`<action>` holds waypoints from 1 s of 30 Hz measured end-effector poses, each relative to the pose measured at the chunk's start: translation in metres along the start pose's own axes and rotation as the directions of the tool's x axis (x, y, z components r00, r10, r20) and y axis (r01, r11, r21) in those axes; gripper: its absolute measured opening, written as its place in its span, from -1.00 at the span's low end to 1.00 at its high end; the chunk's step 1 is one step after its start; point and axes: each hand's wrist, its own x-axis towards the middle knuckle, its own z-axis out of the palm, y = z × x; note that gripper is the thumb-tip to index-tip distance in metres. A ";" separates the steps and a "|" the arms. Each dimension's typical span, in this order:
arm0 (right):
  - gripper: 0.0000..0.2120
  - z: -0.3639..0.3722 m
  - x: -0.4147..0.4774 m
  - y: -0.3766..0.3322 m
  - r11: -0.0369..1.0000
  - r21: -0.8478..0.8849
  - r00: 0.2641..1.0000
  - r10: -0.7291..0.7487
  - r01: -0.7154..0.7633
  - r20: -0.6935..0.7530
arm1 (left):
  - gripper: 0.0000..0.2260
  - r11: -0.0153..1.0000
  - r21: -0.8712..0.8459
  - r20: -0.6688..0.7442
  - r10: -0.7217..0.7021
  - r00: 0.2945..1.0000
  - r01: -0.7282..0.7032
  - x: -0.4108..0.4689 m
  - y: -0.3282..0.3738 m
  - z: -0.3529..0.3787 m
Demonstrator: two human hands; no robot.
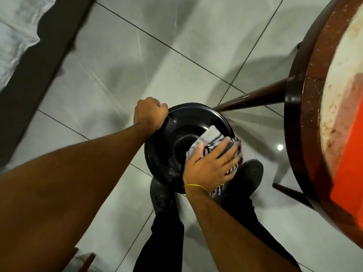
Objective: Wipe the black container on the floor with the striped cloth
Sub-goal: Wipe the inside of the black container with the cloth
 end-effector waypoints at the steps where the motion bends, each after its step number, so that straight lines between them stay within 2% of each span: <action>1: -0.21 0.001 0.000 0.001 0.995 -0.033 0.995 -0.099 0.100 0.012 | -0.66 1.000 0.015 0.003 0.014 1.000 -0.014 0.001 -0.001 -0.001; 3: -0.17 0.003 0.004 0.002 0.952 -0.075 0.954 -0.295 0.298 0.045 | -0.65 0.998 0.037 0.005 0.040 0.999 -0.041 0.002 -0.001 -0.001; 5: -0.16 0.002 0.010 0.002 0.855 -0.091 0.859 -0.503 0.510 0.094 | -0.66 0.998 0.046 0.013 0.049 0.999 -0.050 0.003 0.000 -0.001; 6: -0.16 0.002 0.014 0.002 0.764 -0.088 0.768 -0.627 0.639 0.132 | -0.67 0.998 0.052 0.015 0.047 0.999 -0.048 0.003 -0.001 -0.001; 7: -0.17 0.002 0.019 0.001 0.636 -0.073 0.638 -0.750 0.768 0.177 | -0.67 0.998 0.053 0.016 0.044 0.999 -0.045 0.004 -0.001 -0.001; 8: -0.17 0.002 0.023 0.000 0.487 -0.040 0.483 -0.846 0.872 0.226 | -0.67 0.998 0.050 0.022 0.045 0.999 -0.046 0.005 -0.003 0.000; 10: -0.21 -0.002 0.037 -0.003 0.196 0.034 0.177 -0.937 0.980 0.301 | -0.64 0.998 0.036 0.045 0.059 0.997 -0.061 0.007 -0.005 -0.001; 13: -0.24 -0.009 0.063 -0.007 -0.220 0.125 -0.252 -0.877 0.967 0.409 | -0.63 0.995 0.059 0.089 0.073 0.993 -0.079 0.008 -0.003 -0.002; 15: -0.29 -0.016 0.083 -0.013 -0.487 0.235 -0.537 -0.703 0.841 0.466 | -0.63 0.997 0.042 0.111 0.052 0.993 -0.057 0.009 -0.006 -0.004; 17: -0.34 -0.020 0.102 -0.022 -0.691 0.321 -0.744 -0.483 0.648 0.461 | -0.64 0.998 0.035 0.128 0.040 0.991 -0.044 0.010 -0.006 -0.005; 18: -0.35 -0.022 0.110 -0.024 -0.763 0.357 -0.818 -0.369 0.538 0.442 | -0.65 0.999 0.034 0.138 0.034 0.990 -0.039 0.010 -0.005 -0.003; 20: -0.33 -0.020 0.119 -0.032 -0.837 0.427 -0.905 -0.172 0.343 0.388 | -0.67 0.999 0.031 0.146 0.020 0.989 -0.024 0.009 -0.006 -0.005; 22: -0.31 -0.015 0.124 -0.038 -0.851 0.468 -0.938 -0.075 0.237 0.339 | -0.69 0.999 0.027 0.153 0.012 0.988 -0.017 0.008 -0.006 -0.007; 24: -0.30 -0.012 0.126 -0.041 -0.851 0.481 -0.943 -0.046 0.210 0.330 | -0.70 1.000 0.013 0.148 0.004 0.989 -0.006 0.007 -0.004 -0.007; 28: -0.31 -0.011 0.112 -0.035 -0.860 0.400 -0.917 -0.171 0.318 0.361 | -0.71 1.000 -0.004 0.131 -0.010 0.991 0.010 0.006 0.000 -0.006; 30: -0.33 -0.009 0.097 -0.034 -0.799 0.317 -0.836 -0.377 0.512 0.399 | -0.70 1.000 0.000 0.119 -0.019 0.993 0.019 0.007 0.000 -0.005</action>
